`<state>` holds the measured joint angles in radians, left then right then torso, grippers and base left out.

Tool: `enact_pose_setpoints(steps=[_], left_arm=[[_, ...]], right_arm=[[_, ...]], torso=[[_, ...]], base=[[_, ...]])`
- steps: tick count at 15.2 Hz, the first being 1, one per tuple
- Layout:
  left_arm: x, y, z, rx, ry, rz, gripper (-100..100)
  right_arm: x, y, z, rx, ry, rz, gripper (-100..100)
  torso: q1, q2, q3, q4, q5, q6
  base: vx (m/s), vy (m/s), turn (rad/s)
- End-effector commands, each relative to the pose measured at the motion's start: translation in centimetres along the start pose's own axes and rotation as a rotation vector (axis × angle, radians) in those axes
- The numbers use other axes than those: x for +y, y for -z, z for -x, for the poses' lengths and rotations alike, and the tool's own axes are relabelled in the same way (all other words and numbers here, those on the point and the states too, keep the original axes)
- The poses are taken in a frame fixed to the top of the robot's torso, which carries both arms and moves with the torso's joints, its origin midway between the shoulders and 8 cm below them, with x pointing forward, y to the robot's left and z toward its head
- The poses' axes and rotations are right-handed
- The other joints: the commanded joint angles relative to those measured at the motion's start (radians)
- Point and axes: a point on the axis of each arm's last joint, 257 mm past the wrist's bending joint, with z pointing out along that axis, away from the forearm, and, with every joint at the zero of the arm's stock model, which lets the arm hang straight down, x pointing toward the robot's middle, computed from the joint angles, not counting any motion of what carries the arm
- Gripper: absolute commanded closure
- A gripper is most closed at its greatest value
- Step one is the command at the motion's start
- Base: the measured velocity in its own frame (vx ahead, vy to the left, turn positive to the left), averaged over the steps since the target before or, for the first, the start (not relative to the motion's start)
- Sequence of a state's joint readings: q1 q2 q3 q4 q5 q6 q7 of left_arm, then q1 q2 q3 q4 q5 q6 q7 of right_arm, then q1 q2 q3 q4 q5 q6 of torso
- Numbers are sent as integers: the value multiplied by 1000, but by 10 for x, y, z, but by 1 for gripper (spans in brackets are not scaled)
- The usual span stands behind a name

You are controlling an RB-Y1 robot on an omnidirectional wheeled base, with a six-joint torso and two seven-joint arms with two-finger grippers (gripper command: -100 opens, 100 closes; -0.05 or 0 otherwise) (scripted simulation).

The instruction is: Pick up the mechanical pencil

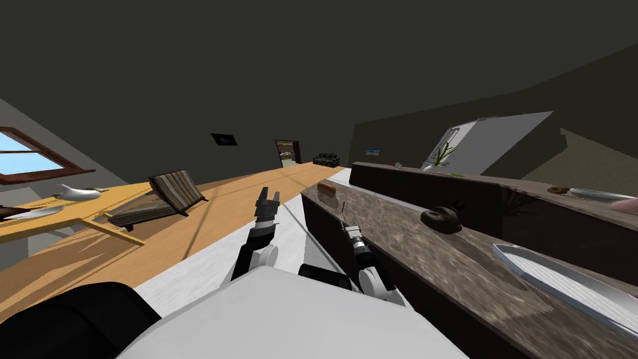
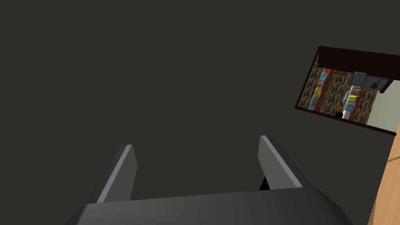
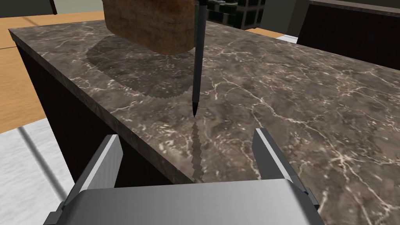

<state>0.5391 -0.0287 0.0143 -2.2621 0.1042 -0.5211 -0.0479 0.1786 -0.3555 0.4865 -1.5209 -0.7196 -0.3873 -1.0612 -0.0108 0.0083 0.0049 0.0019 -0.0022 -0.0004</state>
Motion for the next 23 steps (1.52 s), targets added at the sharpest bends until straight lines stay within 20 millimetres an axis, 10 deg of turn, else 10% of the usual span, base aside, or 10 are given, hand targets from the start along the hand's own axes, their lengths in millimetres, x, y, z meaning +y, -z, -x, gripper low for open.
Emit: enact_pose_setpoints(steps=[1, 23], left_arm=[[0, 0, 0, 0, 0, 0, 0], [0, 0, 0, 0, 0, 0, 0]], right_arm=[[9, 3, 1, 3, 1, -1, -100], [179, 11, -10, 73, 18, 58, -100]], torso=[[0, 0, 0, 0, 0, 0], [2, -13, -7, -3, 0, 0]], base=[[-105, -95, 220], [-96, -52, 309]])
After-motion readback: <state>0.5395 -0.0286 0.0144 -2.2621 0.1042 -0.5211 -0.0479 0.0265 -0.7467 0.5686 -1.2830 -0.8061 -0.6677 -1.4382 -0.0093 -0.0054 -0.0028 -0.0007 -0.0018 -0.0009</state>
